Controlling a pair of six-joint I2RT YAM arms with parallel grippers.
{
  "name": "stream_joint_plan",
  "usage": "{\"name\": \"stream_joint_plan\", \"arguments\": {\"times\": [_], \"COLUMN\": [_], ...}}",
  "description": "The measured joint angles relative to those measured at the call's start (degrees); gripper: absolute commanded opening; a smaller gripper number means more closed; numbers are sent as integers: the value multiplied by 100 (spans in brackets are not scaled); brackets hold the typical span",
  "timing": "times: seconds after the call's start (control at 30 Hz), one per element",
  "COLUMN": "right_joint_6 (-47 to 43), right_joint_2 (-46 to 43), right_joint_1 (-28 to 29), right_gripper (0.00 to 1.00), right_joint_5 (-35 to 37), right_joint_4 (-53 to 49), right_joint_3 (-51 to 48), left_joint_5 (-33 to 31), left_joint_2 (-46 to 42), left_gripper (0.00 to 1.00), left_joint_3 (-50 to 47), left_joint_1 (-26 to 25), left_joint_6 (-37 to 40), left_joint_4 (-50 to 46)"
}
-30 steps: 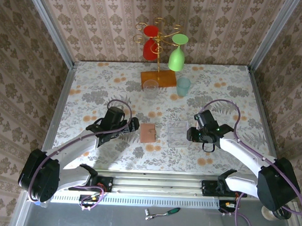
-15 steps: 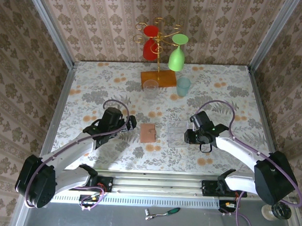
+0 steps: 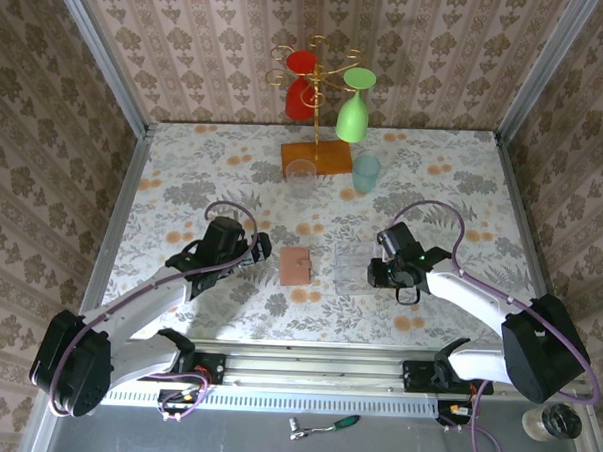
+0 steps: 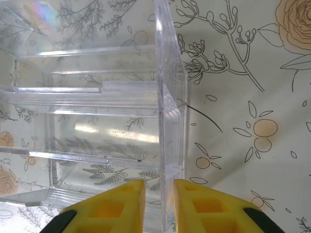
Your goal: Take the credit cards out of the card holder
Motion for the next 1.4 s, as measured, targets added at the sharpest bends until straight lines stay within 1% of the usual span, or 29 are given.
{"name": "stream_joint_plan", "arguments": {"times": [0.27,0.63,0.8,1.0,1.13,1.4], "right_joint_6": [35,66,146,232,313,310], "right_joint_2": [24,24,201,732,1322,2579], "right_joint_1": [24,81,90,90,90,90], "right_gripper": [13,10,9,7,7,7], "right_joint_5": [94,232,326,485,621,831], "right_joint_4": [13,-153,-302,-378,-378,-444], "right_joint_3": [0,72,310,901,1526,2949], "left_joint_5": [-7,-17,-17,-15,-13,142], "left_joint_2": [-15,-79,-232,-579,-739,-706], "left_gripper": [100,100,100,100,100,100], "left_joint_3": [-11,-101,-170,-260,-378,-396], "left_joint_1": [4,4,15,111,125,129], "left_joint_6": [-2,-2,-7,-28,-94,-175], "left_joint_4": [0,0,-13,-70,-96,-87]}}
